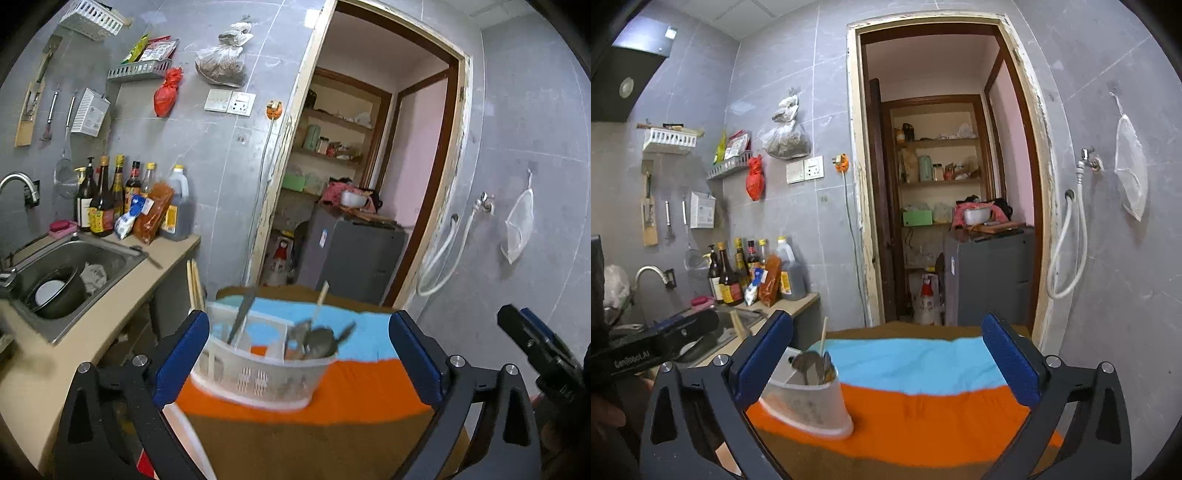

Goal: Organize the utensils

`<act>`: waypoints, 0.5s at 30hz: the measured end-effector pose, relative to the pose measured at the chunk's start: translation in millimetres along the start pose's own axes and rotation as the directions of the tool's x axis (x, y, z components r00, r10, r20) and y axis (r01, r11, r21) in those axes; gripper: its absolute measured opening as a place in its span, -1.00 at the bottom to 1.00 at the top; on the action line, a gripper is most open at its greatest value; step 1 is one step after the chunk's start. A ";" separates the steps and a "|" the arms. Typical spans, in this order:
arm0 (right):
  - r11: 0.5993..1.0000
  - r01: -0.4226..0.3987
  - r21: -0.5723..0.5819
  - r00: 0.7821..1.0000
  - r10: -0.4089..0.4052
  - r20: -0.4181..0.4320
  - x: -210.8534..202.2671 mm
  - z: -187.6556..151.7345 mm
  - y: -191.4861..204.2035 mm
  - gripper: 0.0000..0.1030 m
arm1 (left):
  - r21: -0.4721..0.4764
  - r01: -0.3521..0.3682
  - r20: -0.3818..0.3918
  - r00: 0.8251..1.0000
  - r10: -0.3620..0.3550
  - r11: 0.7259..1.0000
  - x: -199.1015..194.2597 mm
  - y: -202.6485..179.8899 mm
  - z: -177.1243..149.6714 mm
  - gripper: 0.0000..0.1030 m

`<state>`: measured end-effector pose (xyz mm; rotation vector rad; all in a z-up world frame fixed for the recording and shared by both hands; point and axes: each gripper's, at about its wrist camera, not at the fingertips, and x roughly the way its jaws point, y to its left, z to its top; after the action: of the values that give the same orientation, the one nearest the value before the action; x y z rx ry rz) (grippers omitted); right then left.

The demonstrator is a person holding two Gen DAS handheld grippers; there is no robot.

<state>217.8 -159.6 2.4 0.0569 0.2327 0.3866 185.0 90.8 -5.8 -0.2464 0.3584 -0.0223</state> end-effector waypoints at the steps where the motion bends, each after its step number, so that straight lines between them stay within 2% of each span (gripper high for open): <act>1: 1.000 -0.001 0.004 1.000 0.001 -0.007 -6.0 -0.2 -2.5 1.00 | 0.004 -0.009 -0.009 1.000 0.009 1.000 -5.9 -3.7 -3.0 0.86; 7: 1.000 -0.005 0.014 0.998 0.006 -0.057 -49.1 -9.2 -15.6 1.00 | 0.018 -0.063 -0.029 0.998 0.064 0.998 -44.2 -21.3 -24.0 0.86; 15: 0.998 -0.034 -0.045 0.997 0.030 -0.075 -104.7 -20.7 -16.5 1.00 | 0.044 -0.111 -0.029 0.993 0.112 0.993 -87.7 -32.3 -48.9 0.86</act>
<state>124.8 -214.4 3.1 0.0009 0.2965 0.4261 86.4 53.7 -12.1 -0.1837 0.4025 0.0762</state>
